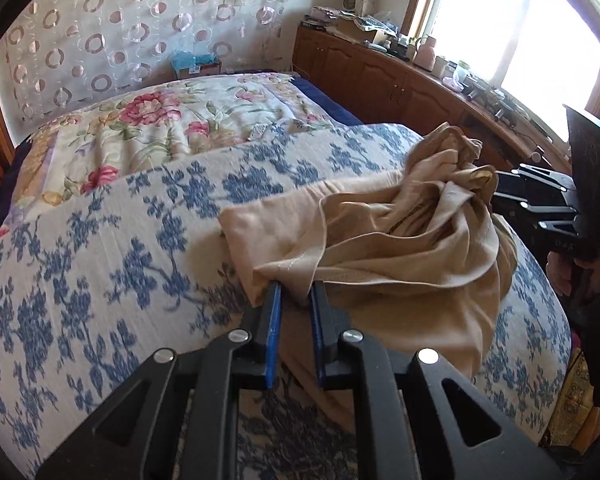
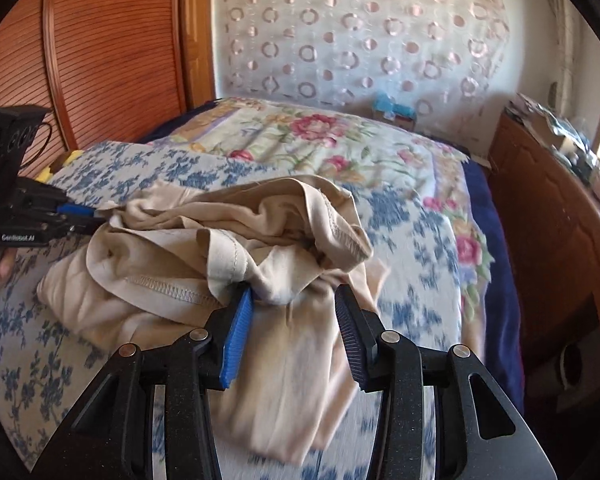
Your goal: Fold small clothes
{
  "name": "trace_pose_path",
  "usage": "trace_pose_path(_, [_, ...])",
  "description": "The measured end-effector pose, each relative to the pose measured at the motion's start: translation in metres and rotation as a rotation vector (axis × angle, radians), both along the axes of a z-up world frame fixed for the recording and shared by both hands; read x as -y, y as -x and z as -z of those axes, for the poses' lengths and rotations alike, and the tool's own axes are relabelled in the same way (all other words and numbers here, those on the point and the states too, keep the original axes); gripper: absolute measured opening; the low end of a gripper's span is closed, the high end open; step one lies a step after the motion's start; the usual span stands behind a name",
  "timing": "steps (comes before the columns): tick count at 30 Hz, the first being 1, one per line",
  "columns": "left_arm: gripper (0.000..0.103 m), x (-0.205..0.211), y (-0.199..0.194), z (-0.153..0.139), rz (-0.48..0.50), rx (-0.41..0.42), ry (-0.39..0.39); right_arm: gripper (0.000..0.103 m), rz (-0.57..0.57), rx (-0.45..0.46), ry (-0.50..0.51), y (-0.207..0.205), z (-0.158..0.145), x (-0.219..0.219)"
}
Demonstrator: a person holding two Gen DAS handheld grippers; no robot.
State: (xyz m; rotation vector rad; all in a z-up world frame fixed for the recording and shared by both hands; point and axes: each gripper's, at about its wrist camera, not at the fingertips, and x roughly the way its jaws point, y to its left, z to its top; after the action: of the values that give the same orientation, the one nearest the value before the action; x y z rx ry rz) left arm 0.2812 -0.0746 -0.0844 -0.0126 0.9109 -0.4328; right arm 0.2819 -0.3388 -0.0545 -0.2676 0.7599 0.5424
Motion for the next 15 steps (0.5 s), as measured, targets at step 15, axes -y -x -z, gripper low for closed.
trace_pose_path(15, [0.011, -0.013, -0.016, -0.001, -0.045, 0.012, 0.018, 0.004, -0.151, -0.036, -0.003, -0.023, 0.006, -0.024])
